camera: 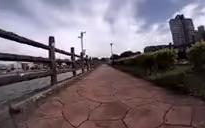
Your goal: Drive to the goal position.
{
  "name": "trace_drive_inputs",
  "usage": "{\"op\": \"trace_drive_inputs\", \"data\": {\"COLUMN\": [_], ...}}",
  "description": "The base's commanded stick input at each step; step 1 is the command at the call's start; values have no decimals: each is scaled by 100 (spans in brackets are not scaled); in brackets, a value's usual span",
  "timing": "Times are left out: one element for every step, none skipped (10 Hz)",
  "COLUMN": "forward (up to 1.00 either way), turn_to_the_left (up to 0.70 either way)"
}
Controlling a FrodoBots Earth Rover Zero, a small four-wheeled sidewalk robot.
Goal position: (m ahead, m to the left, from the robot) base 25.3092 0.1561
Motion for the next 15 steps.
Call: {"op": "trace_drive_inputs", "data": {"forward": [70, 70, 70, 70, 70, 70, 70, 70, 70, 70, 70, 70, 70, 70, 70], "turn_to_the_left": [11, 11, 11, 11, 11, 11, 11, -17, -24, -24, -24, -24, -24, -24, -16]}}
